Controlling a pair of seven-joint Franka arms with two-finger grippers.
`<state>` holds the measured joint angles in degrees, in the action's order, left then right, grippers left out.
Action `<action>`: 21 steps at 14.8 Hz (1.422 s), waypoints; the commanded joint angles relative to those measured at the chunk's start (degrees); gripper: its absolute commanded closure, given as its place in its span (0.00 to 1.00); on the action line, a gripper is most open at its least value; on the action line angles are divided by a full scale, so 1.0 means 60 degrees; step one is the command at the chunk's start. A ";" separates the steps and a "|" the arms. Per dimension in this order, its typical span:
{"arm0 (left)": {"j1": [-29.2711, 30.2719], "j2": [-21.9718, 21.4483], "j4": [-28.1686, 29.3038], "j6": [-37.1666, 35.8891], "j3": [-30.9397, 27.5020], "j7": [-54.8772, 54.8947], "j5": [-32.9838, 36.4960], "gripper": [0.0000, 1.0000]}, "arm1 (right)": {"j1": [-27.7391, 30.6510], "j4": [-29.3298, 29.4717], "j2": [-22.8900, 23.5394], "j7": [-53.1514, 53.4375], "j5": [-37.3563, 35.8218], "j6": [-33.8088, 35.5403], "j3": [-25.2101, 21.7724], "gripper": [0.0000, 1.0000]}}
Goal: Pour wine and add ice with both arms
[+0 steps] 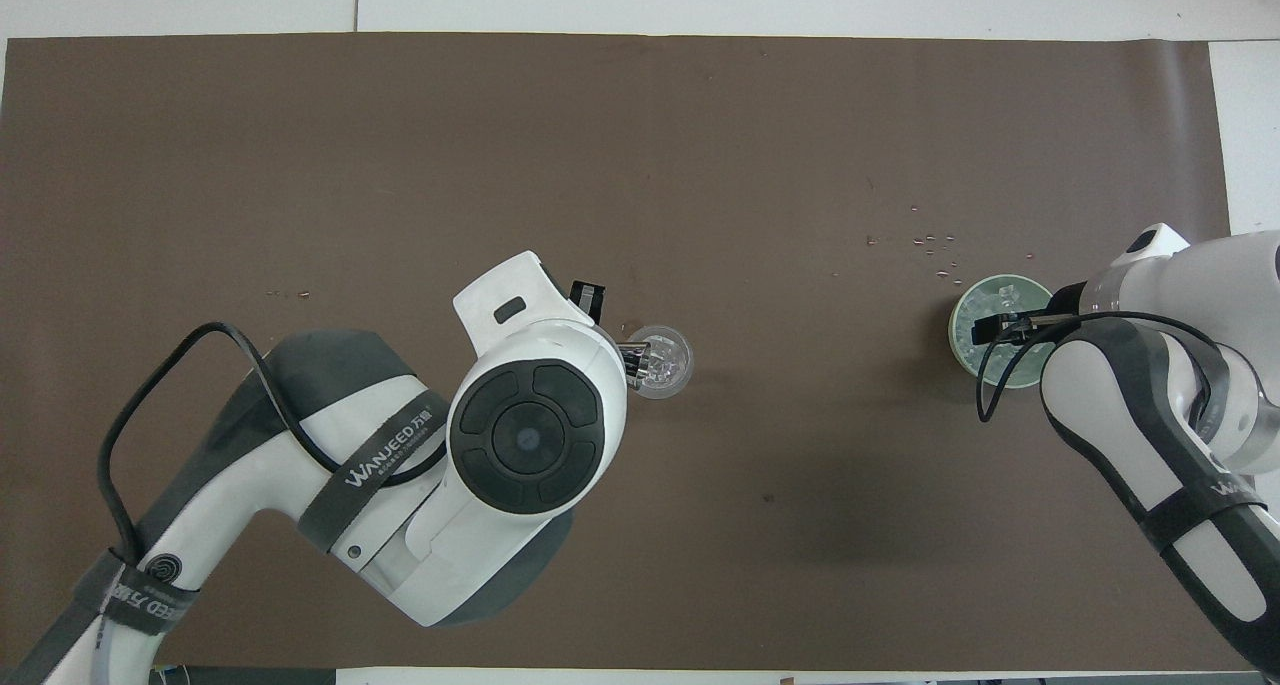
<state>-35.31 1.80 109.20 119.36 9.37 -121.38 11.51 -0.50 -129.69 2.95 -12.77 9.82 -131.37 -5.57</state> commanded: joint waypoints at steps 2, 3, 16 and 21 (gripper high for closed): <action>-0.0310 0.0095 -0.0299 -0.0366 -0.0097 -0.0380 0.0629 1.00 | 0.0084 -0.0035 0.0050 0.0048 0.0194 -0.0180 0.0064 0.35; -0.0325 0.0095 -0.0343 -0.0454 -0.0083 -0.0395 0.0834 1.00 | 0.0069 -0.0035 0.0050 0.0062 0.0194 -0.0209 0.0064 0.37; -0.0604 0.0270 -0.0519 -0.0439 -0.0067 -0.0367 0.1116 1.00 | 0.0084 -0.0035 0.0270 0.0268 0.0194 -0.0341 0.0064 0.46; 0.0303 0.0052 -0.0578 -0.0440 -0.0141 0.0949 -0.1225 1.00 | 0.0098 -0.0050 0.0270 0.0267 0.0194 -0.0355 0.0064 0.46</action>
<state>-35.49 2.39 107.15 117.67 8.76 -119.93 9.16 -0.48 -129.70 4.50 -11.72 9.99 -132.55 -5.57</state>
